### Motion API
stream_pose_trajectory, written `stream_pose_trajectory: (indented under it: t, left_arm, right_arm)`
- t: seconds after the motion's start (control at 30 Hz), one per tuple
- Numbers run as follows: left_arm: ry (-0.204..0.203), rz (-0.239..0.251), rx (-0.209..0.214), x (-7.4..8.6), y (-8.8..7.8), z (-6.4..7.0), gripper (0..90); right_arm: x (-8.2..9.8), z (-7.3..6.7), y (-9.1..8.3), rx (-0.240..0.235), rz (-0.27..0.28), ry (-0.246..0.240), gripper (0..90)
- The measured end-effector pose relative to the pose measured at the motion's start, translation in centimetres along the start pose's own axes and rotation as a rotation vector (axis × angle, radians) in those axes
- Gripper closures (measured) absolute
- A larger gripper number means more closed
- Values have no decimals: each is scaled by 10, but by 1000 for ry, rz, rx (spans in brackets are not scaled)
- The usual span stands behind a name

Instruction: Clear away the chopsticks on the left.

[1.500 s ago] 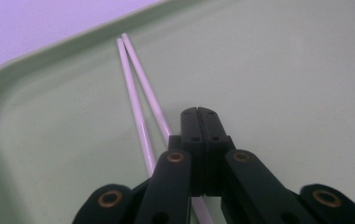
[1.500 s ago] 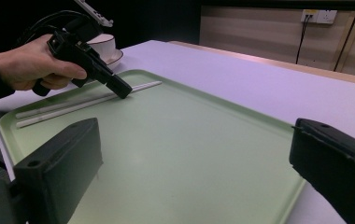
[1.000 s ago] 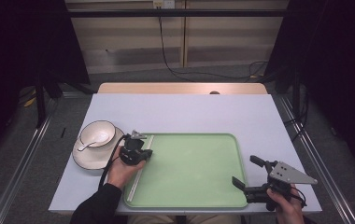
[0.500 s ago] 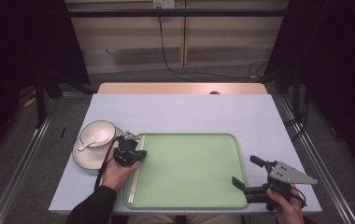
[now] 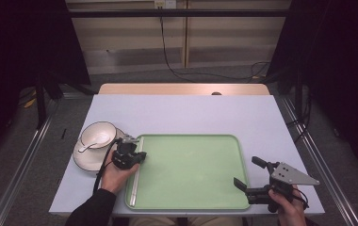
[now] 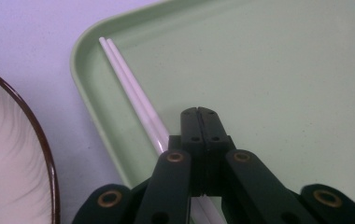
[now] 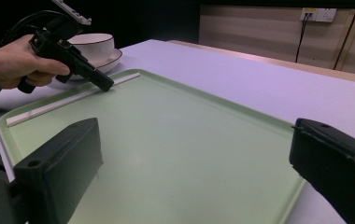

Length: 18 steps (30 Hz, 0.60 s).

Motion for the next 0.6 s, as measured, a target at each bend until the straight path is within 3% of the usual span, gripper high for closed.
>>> stream_pose_trajectory:
  t: [0.1,0.17,0.2,0.33,0.5,0.57,0.6]
  left_arm:
    - [5,9,8,-1,0,2,869]
    - [0,29,24,-3,-1,4,779]
    - [22,43,8,-6,-3,1,736]
    - [32,56,24,-8,-7,2,653]
    - [62,104,32,-14,-13,6,427]
    - [73,132,28,-17,-16,7,358]
    - [54,174,33,-21,-19,6,329]
  right_arm:
    - [0,-1,0,-2,-3,2,22]
    - [0,0,0,0,-3,2,22]
    - [0,0,0,1,-2,8,22]
    - [0,0,-1,0,-3,5,22]
    - [0,1,-1,1,-1,7,22]
    - [0,0,-1,1,-3,10,22]
    - [0,0,-1,1,2,4,22]
Point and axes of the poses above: each handheld gripper's, and its own axes: y roughly forward along the jaws, x roughly out of its underside, z roughly to its right, the point moved 9 cm from there along y, roughly forward along the jaws, and after that the axes turned 12 degrees about z, right-handed, at the moved point
